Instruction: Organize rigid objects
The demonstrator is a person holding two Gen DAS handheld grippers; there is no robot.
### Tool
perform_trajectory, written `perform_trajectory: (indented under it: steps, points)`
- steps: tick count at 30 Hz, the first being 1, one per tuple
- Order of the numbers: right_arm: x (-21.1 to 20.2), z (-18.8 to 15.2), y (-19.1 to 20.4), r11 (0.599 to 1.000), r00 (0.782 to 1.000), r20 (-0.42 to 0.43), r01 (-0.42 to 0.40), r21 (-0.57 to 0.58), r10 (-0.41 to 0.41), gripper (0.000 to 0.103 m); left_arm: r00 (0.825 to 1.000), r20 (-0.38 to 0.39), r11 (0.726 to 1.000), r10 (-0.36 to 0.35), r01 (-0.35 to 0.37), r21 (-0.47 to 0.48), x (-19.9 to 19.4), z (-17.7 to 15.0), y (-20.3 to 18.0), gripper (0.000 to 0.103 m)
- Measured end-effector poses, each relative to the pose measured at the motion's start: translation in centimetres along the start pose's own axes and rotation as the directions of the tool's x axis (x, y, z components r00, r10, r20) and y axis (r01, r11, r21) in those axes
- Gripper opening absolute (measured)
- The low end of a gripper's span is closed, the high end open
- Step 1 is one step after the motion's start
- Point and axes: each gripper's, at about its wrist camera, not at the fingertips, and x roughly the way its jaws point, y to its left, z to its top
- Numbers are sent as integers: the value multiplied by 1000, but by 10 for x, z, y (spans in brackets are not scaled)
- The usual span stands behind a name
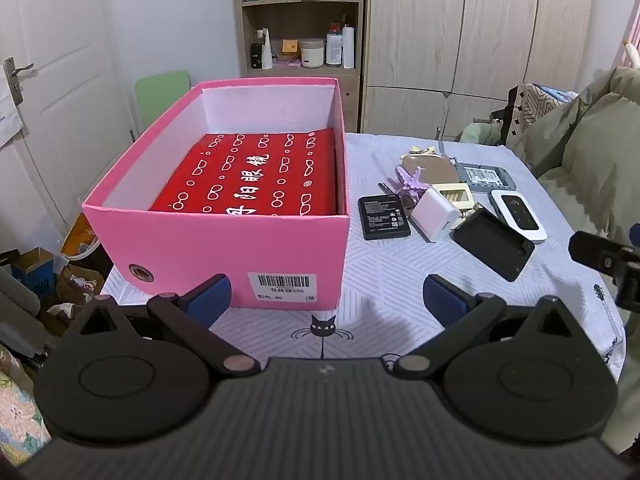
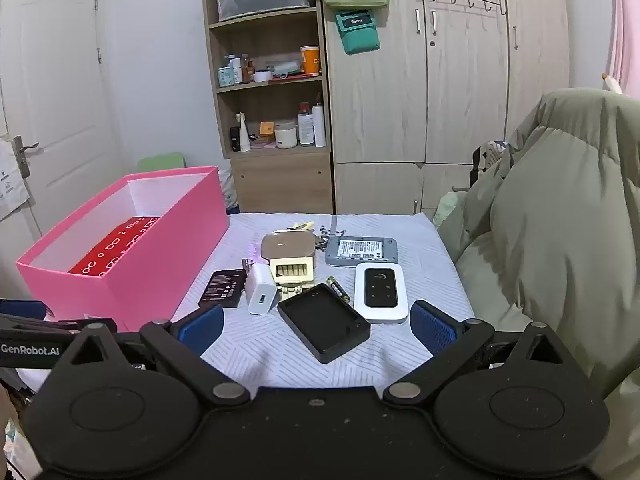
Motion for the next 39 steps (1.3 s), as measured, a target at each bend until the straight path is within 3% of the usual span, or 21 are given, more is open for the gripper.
perform_trajectory:
  steps: [26,39]
  points:
    - [-3,-6,-3,1000,1000,0,8,-29,-8,101,1000,3,1000,-6,6,4,6,-7,-7,103]
    - [-3,-11,-5,997,997,38,72,-39,-71,101,999,43,1000,3,-5,30,7,-9,-13,103]
